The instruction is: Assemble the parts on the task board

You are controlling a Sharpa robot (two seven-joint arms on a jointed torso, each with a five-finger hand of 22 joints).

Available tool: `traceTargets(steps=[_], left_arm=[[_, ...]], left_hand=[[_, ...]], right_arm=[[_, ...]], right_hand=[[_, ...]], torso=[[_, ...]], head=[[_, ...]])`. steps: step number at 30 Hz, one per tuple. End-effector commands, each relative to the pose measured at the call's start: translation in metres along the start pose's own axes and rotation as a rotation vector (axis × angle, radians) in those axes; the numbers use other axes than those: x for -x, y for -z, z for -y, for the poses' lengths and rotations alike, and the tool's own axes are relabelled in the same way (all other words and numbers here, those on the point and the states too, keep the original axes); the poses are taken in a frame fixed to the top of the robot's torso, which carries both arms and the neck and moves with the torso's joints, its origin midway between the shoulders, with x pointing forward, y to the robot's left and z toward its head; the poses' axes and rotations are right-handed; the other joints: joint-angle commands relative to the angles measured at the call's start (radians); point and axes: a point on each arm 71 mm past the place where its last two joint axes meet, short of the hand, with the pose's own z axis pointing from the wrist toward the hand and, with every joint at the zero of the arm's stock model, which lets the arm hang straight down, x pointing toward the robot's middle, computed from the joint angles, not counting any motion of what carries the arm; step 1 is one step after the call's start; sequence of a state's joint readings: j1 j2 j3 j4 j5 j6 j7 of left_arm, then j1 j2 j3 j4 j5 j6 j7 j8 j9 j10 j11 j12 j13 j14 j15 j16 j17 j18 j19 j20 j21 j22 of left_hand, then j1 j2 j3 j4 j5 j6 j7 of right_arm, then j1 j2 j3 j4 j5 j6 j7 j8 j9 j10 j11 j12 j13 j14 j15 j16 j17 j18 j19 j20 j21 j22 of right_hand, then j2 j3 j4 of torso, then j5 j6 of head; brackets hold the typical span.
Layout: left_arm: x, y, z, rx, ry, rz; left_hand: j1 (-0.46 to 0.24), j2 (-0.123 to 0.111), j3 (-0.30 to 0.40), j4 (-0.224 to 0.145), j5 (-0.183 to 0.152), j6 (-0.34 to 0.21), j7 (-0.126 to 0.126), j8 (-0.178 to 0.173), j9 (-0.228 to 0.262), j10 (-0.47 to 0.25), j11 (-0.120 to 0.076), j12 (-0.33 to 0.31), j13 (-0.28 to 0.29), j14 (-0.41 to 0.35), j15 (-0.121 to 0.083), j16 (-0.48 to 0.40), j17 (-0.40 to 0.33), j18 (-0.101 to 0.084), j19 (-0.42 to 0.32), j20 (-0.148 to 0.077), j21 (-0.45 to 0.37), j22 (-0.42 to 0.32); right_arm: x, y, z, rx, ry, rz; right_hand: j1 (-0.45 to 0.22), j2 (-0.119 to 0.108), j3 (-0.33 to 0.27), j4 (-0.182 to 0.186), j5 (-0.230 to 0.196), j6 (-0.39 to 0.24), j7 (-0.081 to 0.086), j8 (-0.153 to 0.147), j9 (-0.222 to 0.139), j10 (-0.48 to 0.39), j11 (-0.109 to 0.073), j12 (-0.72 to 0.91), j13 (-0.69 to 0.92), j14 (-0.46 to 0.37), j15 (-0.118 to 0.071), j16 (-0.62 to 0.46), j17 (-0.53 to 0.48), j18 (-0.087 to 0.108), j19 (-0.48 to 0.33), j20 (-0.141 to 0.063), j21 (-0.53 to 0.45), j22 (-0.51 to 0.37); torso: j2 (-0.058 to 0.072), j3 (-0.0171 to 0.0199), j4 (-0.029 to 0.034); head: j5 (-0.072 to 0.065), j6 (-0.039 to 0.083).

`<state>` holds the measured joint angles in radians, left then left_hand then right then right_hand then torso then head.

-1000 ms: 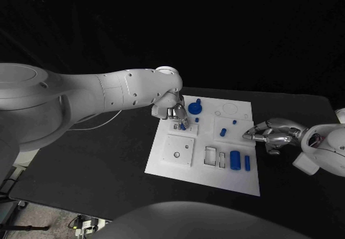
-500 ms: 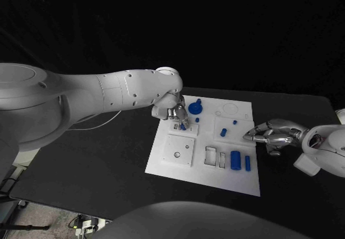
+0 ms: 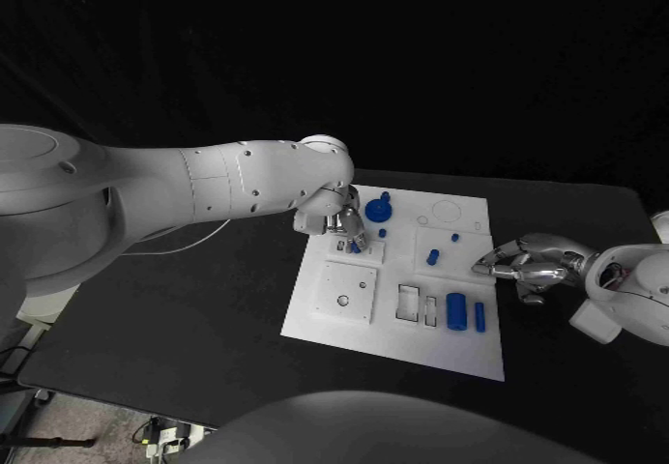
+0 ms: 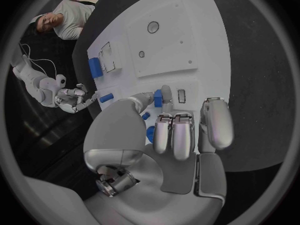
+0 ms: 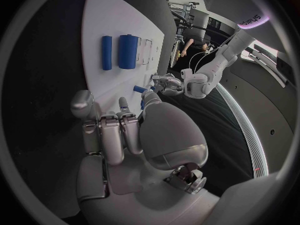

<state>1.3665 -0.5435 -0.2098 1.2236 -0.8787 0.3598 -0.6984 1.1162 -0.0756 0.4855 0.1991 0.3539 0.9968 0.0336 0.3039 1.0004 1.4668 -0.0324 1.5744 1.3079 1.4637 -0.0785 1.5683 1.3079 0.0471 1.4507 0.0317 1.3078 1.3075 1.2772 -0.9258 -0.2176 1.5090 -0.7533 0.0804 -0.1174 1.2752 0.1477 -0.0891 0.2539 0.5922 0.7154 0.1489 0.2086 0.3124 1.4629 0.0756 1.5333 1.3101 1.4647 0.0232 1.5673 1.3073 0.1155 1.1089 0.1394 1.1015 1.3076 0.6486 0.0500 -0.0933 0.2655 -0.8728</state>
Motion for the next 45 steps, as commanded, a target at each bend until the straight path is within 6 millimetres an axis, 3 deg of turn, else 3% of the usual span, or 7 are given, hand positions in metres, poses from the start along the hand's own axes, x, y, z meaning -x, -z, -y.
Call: traceTargets(steps=[1,45], left_arm=[[0.001,0.002,-0.007,0.120,-0.003,0.056],[-0.009,0.008,-0.004,0.133,-0.066,0.102]], left_hand=[[-0.012,-0.003,0.006,0.000,-0.004,-0.009,0.002,-0.009,-0.003,0.102,-0.003,-0.006,0.261,0.107,-0.003,0.002,0.263,0.010,0.008,0.000,0.000,0.187],[-0.017,0.001,0.019,0.010,-0.008,-0.015,0.005,-0.022,-0.010,0.096,-0.001,-0.015,0.254,0.107,-0.003,0.002,0.263,0.011,0.009,0.000,-0.006,0.185]], right_arm=[[-0.002,0.000,0.001,-0.002,0.001,-0.021],[-0.003,0.000,0.003,-0.008,-0.002,-0.023]], right_hand=[[0.013,0.000,0.008,0.000,0.004,-0.002,0.004,-0.006,-0.002,0.043,-0.004,-0.002,0.223,0.098,0.004,-0.001,0.258,0.009,-0.010,0.001,-0.007,0.091],[0.013,-0.001,0.010,0.001,0.004,-0.003,0.005,-0.007,-0.002,0.038,-0.003,-0.005,0.220,0.094,0.005,-0.003,0.256,0.011,-0.016,0.001,-0.015,0.089]], torso=[[0.001,0.0004,0.0000],[0.000,0.0011,0.0000]], head=[[0.000,0.000],[0.004,0.000]])
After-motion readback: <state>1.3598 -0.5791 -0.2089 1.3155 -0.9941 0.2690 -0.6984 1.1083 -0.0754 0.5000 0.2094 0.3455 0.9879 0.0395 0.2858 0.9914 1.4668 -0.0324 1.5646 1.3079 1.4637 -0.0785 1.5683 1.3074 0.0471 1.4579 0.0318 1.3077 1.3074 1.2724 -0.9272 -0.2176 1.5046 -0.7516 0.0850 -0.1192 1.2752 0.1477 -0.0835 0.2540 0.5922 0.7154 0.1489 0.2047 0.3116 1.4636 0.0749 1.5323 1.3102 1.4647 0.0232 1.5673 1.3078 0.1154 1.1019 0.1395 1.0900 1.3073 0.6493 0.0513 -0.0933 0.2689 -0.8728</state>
